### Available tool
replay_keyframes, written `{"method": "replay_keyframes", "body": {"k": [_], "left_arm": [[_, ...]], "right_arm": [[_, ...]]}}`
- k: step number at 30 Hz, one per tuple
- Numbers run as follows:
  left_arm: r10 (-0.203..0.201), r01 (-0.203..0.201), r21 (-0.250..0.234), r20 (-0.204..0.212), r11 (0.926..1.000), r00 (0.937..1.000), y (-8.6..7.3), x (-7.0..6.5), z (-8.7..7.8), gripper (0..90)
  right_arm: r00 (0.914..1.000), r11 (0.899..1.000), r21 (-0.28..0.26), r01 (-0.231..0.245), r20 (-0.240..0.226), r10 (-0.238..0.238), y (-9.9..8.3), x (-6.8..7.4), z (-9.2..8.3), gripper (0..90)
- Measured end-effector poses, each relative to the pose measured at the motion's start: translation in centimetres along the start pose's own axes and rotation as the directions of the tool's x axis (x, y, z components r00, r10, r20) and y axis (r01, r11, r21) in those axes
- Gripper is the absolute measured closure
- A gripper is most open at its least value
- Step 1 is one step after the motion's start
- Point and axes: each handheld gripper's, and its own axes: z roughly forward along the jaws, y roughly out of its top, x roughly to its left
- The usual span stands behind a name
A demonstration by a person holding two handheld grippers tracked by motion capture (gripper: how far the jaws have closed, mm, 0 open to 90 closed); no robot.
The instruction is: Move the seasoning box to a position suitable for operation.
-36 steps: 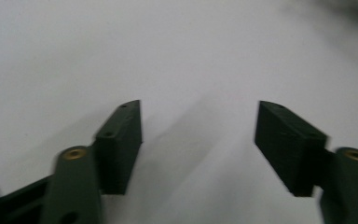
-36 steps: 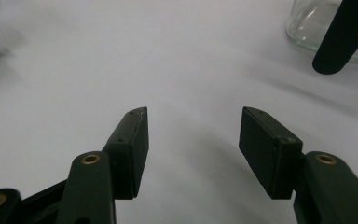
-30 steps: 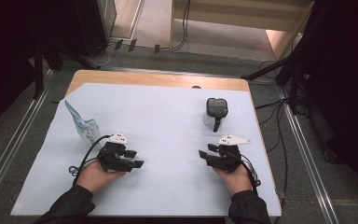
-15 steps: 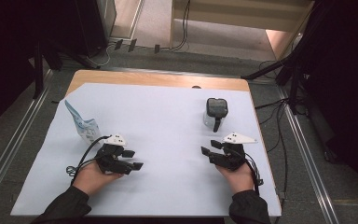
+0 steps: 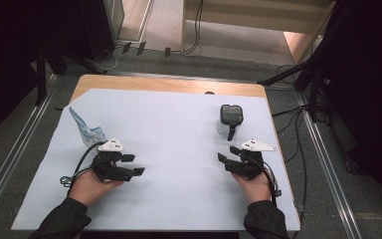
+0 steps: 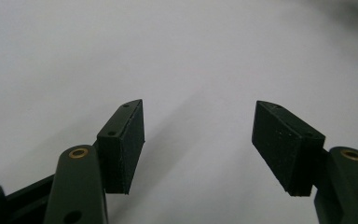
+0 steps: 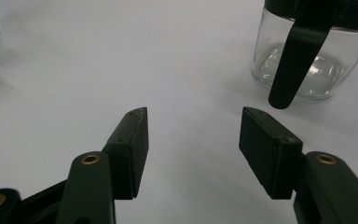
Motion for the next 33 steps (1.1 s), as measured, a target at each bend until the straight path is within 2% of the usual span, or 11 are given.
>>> {"method": "replay_keyframes", "body": {"k": [3, 11, 13, 14, 17, 18, 23, 25, 28, 29, 33], "left_arm": [[-0.016, 0.016, -0.011, 0.011, 0.9998, 0.9998, 0.0, 0.2, -0.2, 35.5], [-0.001, 0.001, -0.012, 0.032, 0.9999, 0.9995, 0.3, -0.3, -0.2, 35.5], [0.004, -0.003, -0.006, 0.023, 1.0000, 0.9997, 0.5, -0.6, -0.2, 35.5], [0.004, -0.003, -0.006, 0.023, 1.0000, 0.9997, 0.5, -0.6, -0.2, 35.5], [0.012, -0.012, -0.008, 0.023, 0.9999, 0.9997, 0.6, -0.7, -0.3, 35.5], [0.013, -0.012, -0.010, 0.028, 0.9999, 0.9995, 0.6, -0.8, -0.3, 35.6], [0.022, -0.023, 0.010, 0.028, 0.9997, 0.9993, 0.7, -1.0, -0.1, 35.6], [0.023, -0.024, 0.009, 0.040, 0.9997, 0.9989, 0.7, -1.1, 0.0, 35.6], [0.022, -0.022, 0.005, 0.038, 0.9997, 0.9991, 0.7, -1.2, 0.0, 35.6], [0.019, -0.019, 0.001, 0.040, 0.9998, 0.9990, 0.7, -1.3, 0.0, 35.6], [0.013, -0.013, 0.008, 0.031, 0.9999, 0.9994, 0.4, -1.3, -0.1, 35.6]], "right_arm": [[0.9996, 1.000, 0.004, -0.010, 0.028, 0.010, 0.0, -0.1, 0.1, 40.6], [0.9936, 0.999, -0.018, -0.039, 0.105, 0.041, 1.4, -0.7, 0.1, 35.8], [0.9890, 0.995, -0.033, -0.093, 0.113, 0.096, 2.0, -1.3, 0.3, 30.2], [0.9890, 0.995, -0.033, -0.093, 0.113, 0.096, 2.0, -1.3, 0.3, 30.2], [0.9815, 0.993, -0.068, -0.096, 0.160, 0.105, 2.6, -1.7, 0.6, 21.7], [0.9706, 0.991, -0.052, -0.122, 0.203, 0.130, 3.2, -2.0, 1.1, 14.1], [0.9637, 0.984, -0.090, -0.155, 0.206, 0.170, 3.9, -2.8, 1.7, 10.5], [0.9524, 0.984, -0.071, -0.166, 0.247, 0.178, 4.5, -3.3, 2.6, 6.4], [0.9474, 0.983, -0.075, -0.170, 0.262, 0.184, 4.9, -3.5, 3.2, 5.7], [0.9410, 0.982, -0.070, -0.175, 0.281, 0.188, 5.2, -3.6, 3.9, 4.2], [0.9365, 0.979, -0.076, -0.188, 0.286, 0.202, 5.8, -3.9, 5.3, 3.8]]}}
